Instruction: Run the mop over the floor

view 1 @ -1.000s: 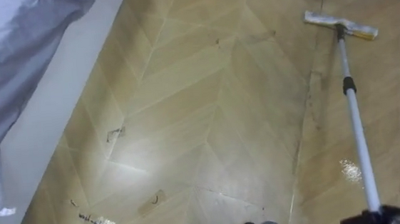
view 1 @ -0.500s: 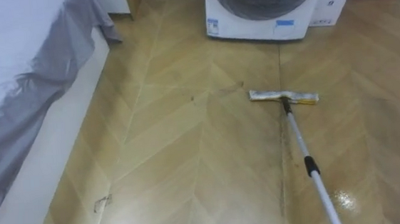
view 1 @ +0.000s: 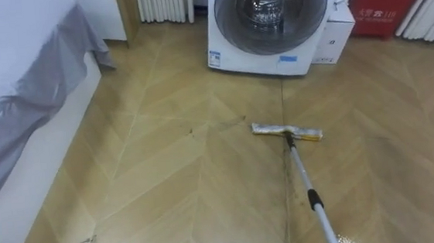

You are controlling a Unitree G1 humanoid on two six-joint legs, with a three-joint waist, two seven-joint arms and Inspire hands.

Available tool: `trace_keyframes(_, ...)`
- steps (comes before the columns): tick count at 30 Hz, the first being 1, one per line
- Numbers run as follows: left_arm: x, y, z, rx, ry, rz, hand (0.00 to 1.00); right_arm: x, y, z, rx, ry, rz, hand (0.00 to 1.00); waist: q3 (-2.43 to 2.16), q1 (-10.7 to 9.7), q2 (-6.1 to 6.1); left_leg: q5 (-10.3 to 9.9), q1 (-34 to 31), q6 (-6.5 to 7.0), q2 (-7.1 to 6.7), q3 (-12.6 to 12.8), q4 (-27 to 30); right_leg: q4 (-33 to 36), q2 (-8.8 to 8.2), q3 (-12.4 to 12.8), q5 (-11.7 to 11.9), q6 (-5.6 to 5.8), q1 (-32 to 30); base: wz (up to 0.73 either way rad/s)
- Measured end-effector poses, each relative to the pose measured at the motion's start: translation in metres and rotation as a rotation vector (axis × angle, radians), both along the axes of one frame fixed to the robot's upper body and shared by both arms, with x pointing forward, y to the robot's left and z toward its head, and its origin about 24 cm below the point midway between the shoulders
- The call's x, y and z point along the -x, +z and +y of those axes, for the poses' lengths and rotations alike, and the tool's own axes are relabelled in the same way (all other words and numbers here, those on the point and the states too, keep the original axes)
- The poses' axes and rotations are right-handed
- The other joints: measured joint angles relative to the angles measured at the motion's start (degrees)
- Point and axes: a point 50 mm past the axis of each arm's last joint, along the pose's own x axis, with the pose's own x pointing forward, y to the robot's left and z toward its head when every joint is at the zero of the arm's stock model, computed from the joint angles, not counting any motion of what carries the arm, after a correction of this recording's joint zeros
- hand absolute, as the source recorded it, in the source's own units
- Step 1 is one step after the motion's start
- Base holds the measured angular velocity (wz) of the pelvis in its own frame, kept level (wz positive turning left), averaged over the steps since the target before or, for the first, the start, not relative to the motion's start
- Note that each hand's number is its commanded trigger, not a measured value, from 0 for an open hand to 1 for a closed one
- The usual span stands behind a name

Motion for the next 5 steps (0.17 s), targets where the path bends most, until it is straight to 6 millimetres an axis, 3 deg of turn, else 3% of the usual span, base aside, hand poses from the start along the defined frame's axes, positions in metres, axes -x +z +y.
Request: trace_keyframes(5,0.0027,-0.0004,0.0012,0.006,-0.009,0.021,0.00,0.0019,0.0002,-0.0001,-0.006,-0.006,0.007,1.00,0.05,0.0,0.13,0.0,1.3,0.00,0.16,-0.1,-0.1,-0.1,0.30,0.4,0.0,-0.10,1.2,0.00)
